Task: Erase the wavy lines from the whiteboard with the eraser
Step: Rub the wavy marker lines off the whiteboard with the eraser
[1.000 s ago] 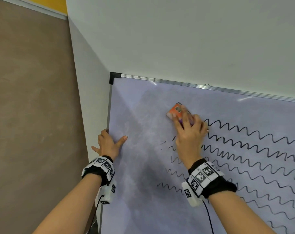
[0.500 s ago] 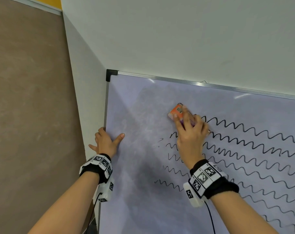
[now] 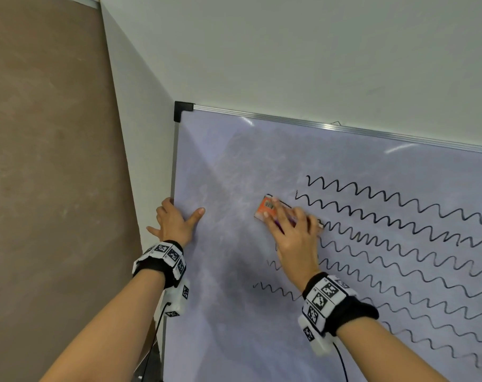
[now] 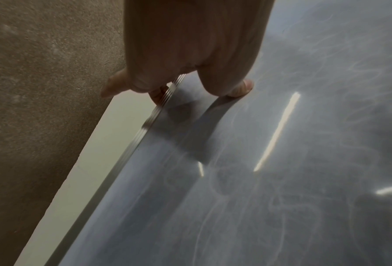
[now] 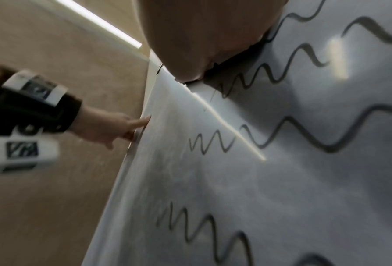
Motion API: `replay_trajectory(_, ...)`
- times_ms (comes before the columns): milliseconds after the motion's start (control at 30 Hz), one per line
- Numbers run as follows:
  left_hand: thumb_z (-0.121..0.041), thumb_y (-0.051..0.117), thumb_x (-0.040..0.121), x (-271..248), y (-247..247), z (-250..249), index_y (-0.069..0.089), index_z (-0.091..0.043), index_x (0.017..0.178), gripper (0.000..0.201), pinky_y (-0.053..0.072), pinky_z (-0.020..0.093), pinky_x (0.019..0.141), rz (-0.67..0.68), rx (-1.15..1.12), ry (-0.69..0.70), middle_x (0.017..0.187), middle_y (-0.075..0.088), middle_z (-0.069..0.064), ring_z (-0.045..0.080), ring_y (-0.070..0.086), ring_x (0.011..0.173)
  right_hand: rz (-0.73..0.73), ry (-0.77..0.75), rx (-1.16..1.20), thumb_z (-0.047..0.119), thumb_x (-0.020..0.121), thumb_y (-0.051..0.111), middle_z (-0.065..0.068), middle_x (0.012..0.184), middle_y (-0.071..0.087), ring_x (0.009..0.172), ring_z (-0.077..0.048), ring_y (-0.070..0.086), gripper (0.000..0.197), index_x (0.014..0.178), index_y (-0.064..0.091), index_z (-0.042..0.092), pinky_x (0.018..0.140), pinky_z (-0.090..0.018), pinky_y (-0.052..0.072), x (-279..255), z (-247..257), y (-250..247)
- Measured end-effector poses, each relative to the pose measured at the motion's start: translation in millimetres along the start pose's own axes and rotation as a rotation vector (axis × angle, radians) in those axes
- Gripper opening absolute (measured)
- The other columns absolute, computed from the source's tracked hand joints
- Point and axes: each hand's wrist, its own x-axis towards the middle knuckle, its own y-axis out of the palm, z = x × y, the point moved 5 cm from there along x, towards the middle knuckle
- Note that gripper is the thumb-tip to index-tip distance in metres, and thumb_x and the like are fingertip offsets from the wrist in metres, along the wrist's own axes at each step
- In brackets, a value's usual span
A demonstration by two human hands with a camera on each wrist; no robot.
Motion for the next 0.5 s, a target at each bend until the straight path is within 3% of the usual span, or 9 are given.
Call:
replay_trajectory(167,-0.058,0.066,0.076,0,1,0,0.024,-0.009,0.142,0.093,-0.001,0.063,0.110,0.001,-0.014,0.004,0.144,0.032,0.016,0.036,0.030,0.135,0.034,-0.218,-0.059,0.000,0.050,0.078,-0.012,0.143,0.046,0.107,-0.038,0.043,0.081,0.127,0.059,0.015,0.086,-0.052,0.039,-34,18,20)
replay_trajectory(300,-0.058,0.066,0.076,0,-1,-1,0.024,-0.008,0.143,0.093,-0.001,0.063,0.110,0.004,-0.002,0.003,0.145,0.031,0.016,0.035,0.030,0.135,0.151,-0.396,-0.087,0.010,0.052,0.084,-0.009,0.138,0.052,0.111,-0.038,0.041,0.076,0.124,0.062,0.016,0.088,-0.052,0.032,-80,38,35)
replay_trajectory(400,-0.058,0.066,0.077,-1,0,-1,0.023,-0.009,0.143,0.093,-0.001,0.063,0.110,-0.003,-0.008,0.010,0.146,0.031,0.015,0.035,0.030,0.136,0.146,-0.392,-0.075,0.009,0.054,0.084,-0.008,0.139,0.052,0.111,-0.037,0.041,0.073,0.123,0.063,0.016,0.089,-0.052,0.032,-79,37,35)
replay_trajectory(500,-0.058,0.066,0.077,-2,1,0,0.024,-0.009,0.143,0.093,0.000,0.063,0.110,-0.012,-0.010,0.013,0.145,0.032,0.016,0.035,0.030,0.135,0.075,-0.284,-0.044,-0.002,0.057,0.071,-0.010,0.141,0.050,0.110,-0.037,0.041,0.071,0.124,0.062,0.014,0.087,-0.051,0.032,-57,27,29)
